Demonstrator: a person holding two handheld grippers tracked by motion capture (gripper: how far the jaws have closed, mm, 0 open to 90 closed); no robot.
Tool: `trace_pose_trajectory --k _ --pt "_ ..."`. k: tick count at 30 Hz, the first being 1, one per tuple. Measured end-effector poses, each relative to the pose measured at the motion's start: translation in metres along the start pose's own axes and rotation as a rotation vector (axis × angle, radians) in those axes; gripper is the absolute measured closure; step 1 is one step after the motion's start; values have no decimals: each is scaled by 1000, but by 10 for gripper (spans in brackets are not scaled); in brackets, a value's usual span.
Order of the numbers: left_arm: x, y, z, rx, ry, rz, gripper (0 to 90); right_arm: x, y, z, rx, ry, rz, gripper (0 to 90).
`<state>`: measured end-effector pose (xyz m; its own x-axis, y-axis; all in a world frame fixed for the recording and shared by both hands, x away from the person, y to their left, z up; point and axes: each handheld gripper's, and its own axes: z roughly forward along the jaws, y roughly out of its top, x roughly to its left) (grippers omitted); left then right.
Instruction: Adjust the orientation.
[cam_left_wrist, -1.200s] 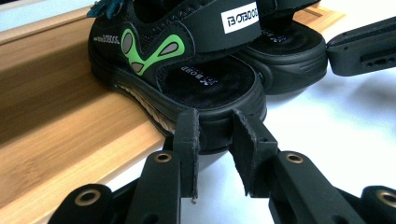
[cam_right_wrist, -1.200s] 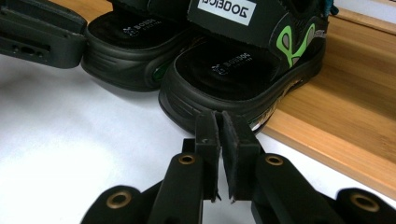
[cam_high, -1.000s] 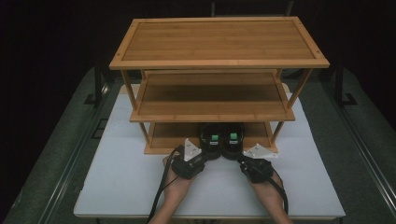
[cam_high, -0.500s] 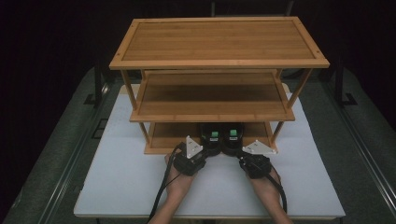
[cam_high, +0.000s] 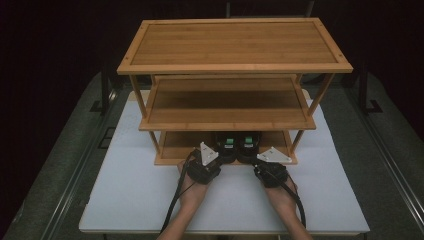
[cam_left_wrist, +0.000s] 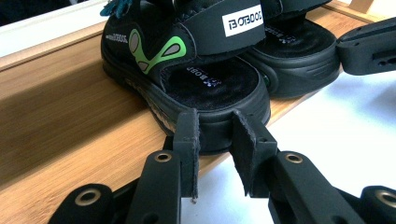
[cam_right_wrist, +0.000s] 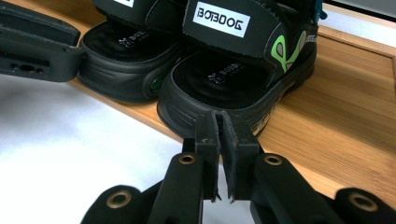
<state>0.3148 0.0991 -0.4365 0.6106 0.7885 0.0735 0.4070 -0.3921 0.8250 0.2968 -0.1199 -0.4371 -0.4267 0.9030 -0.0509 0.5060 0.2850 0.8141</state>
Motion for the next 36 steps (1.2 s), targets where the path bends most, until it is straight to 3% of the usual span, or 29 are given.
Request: trace_pose_trajectory --k 16,20,26,31,34,36 --pt "3 2 6 2 5 -22 702 -1 3 6 0 -11 6 843" --pt "4 2 4 4 4 -18 676 -3 2 6 -2 -13 4 798" --pt "5 0 -4 0 -51 -36 607 -4 1 0 -5 18 -9 709" --pt "6 -3 -10 -8 -73 -45 571 -5 0 -3 3 45 -10 645" --pt "5 -4 -12 -6 -89 -42 547 -5 -1 -6 5 50 -33 612" --pt "5 -6 -13 -4 -105 -51 536 -5 -2 -8 7 76 -25 587"
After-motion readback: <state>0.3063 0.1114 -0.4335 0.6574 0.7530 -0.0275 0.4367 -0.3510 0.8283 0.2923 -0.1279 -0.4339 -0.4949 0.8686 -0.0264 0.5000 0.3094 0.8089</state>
